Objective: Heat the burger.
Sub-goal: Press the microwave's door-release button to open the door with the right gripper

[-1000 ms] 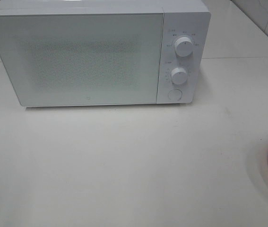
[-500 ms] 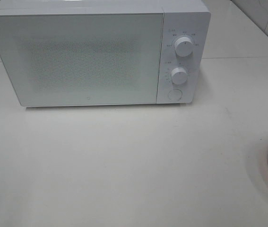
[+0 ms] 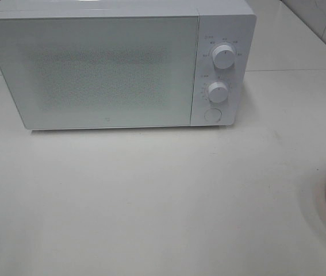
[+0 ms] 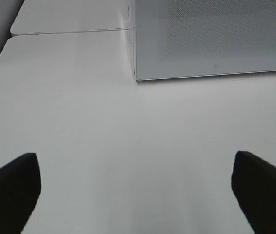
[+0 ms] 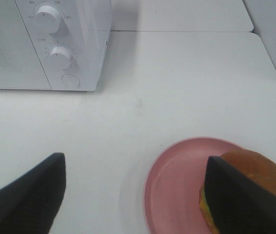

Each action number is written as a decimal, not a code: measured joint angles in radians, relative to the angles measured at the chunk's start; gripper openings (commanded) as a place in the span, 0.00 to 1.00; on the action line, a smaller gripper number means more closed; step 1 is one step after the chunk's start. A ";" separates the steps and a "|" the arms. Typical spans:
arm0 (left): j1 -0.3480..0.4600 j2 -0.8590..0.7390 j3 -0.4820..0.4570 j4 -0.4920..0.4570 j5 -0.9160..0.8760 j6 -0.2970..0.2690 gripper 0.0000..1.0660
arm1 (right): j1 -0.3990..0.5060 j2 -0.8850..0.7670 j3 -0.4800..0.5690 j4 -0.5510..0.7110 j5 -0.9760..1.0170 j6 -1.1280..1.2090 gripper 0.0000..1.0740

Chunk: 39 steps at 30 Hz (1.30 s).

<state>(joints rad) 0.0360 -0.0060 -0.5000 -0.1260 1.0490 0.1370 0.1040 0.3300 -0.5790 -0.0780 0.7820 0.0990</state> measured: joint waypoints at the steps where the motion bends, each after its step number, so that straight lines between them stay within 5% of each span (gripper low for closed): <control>1: 0.000 0.000 0.000 0.000 0.000 0.000 0.94 | 0.000 0.015 0.000 -0.002 -0.016 0.000 0.70; 24: 0.000 0.000 0.000 0.000 0.000 0.000 0.94 | 0.000 0.396 0.000 -0.032 -0.436 0.000 0.70; 39: 0.000 0.000 0.000 0.000 0.000 0.000 0.94 | 0.000 0.698 0.000 -0.086 -0.884 -0.004 0.70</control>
<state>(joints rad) 0.0360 -0.0060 -0.5000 -0.1260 1.0490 0.1370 0.1040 1.0280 -0.5790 -0.1640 -0.1020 0.0950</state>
